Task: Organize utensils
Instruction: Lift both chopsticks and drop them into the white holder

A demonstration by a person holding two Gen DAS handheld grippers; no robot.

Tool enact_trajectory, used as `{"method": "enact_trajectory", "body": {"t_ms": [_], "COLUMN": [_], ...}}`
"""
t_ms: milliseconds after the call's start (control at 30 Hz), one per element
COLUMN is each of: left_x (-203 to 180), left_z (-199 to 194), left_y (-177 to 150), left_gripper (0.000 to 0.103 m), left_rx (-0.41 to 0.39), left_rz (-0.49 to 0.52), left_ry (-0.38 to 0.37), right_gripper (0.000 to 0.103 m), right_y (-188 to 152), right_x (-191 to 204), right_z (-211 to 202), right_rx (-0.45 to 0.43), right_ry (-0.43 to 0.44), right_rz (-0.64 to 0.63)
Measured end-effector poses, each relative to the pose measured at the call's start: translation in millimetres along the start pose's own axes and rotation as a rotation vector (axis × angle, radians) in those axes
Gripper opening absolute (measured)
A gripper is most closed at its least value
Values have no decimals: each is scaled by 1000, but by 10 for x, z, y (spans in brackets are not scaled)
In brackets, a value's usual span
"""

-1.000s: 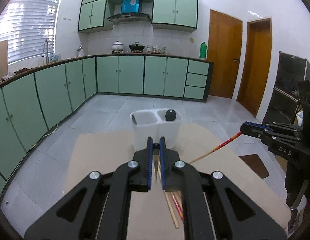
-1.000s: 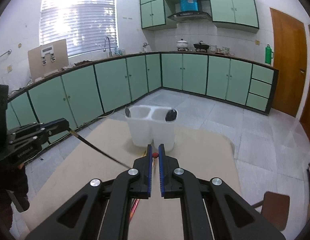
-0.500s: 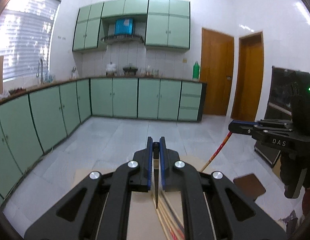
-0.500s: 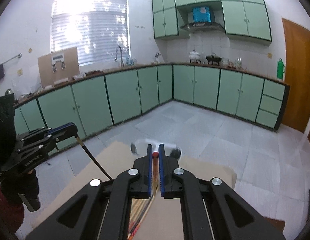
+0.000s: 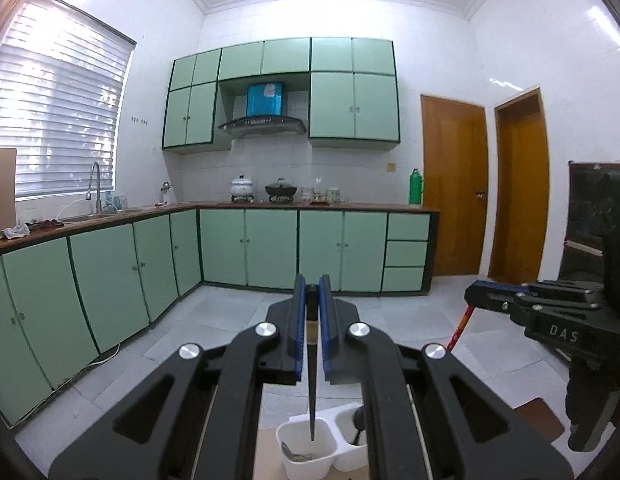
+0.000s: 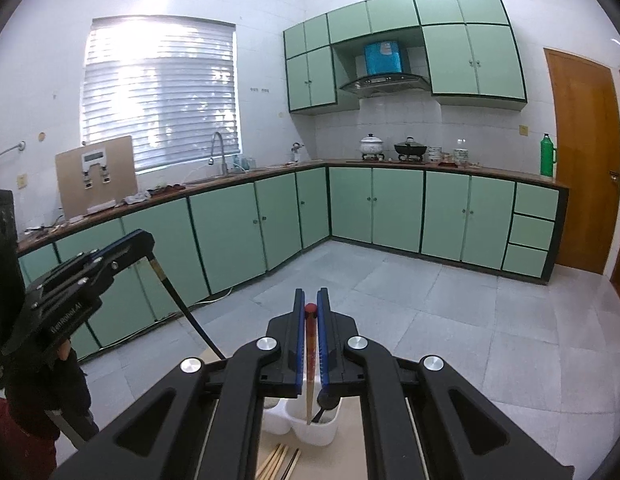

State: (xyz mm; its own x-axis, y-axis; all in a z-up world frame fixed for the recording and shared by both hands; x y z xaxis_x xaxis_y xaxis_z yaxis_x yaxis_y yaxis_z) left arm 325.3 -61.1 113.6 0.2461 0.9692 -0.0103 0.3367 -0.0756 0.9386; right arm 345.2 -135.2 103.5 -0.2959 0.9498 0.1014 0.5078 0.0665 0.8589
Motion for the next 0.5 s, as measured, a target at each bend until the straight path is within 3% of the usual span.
{"method": "enact_trajectory", "body": {"t_ms": [200,433,500], "left_x": [53,220,260], "left_z": [477,726,721], "left_y": [-317,-714,-764], "left_gripper": [6,7,11], "left_rx": [96,202,214], "left_rz": [-35,-45,-46], "left_ry": [-6,-2,1], "right_gripper": [6,6,11], "right_y": [-87,-299,-352], "right_x": [-122,-182,-204], "right_z": [436,760,781], "right_rx": [38,125,134], "right_ry": [6,16,12], "right_rz": [38,66,74]}}
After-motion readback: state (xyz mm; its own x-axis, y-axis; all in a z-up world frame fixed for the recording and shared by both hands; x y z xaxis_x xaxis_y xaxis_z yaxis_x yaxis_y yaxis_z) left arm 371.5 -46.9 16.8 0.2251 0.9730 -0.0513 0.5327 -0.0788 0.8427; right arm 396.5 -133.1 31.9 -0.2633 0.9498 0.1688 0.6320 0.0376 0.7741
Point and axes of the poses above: each gripper's, at about its wrist camera, not at the fingertips, and z roughly the way its jaws point, x to its left, y to its top, the point moved 6 cm from there along z, roughly the way its jaws point, and after that the axes turned 11 degrees about x, right-handed, at the moved point
